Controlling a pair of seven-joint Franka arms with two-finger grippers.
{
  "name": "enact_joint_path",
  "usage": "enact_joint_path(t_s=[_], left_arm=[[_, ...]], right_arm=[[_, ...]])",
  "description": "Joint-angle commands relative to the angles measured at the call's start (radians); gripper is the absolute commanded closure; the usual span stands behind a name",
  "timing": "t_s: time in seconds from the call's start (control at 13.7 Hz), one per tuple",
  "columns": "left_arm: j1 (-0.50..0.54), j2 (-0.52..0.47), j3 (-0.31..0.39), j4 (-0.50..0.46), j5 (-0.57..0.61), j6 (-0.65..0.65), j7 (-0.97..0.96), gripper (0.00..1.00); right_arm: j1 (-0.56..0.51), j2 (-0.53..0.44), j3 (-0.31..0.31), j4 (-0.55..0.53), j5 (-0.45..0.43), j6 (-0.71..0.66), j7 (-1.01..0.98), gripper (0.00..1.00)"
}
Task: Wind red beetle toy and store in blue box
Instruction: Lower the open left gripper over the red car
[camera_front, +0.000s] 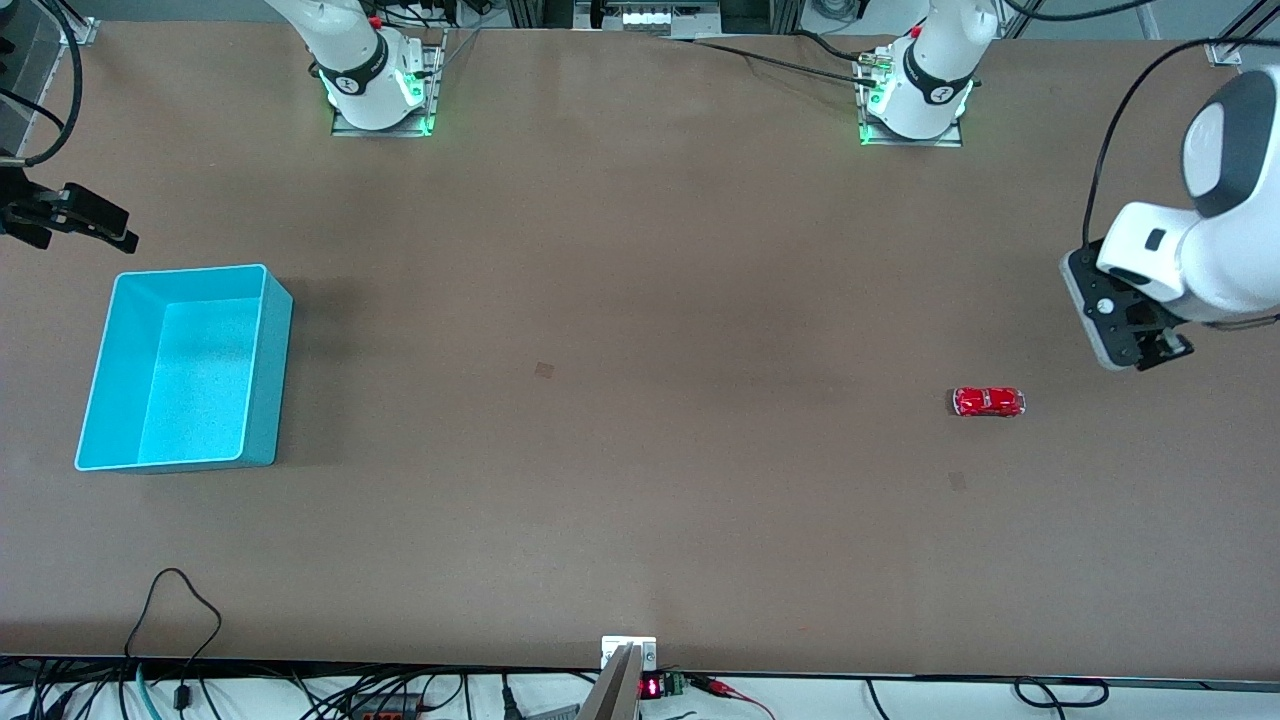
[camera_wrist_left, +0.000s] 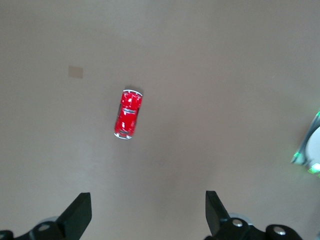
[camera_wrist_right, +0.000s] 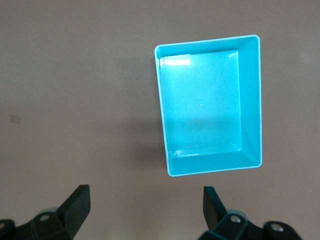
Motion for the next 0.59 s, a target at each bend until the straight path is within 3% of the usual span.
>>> enact_joint_path(t_s=[0.0, 0.22, 0.51], left_arm=[[0.020, 0.031, -0.002, -0.039, 0.024, 0.113, 0.189, 0.00], [0.040, 0.077, -0.004, -0.097, 0.021, 0.229, 0.307, 0.00], [0.061, 0.121, -0.004, -0.180, 0.007, 0.311, 0.309, 0.00]], right_arm=[[-0.003, -0.008, 0.002, 0.006, 0.013, -0.003, 0.003, 0.00], [-0.002, -0.002, 0.004, 0.006, 0.015, 0.008, 0.006, 0.00], [0.000, 0.000, 0.004, 0.006, 0.015, 0.009, 0.008, 0.00]])
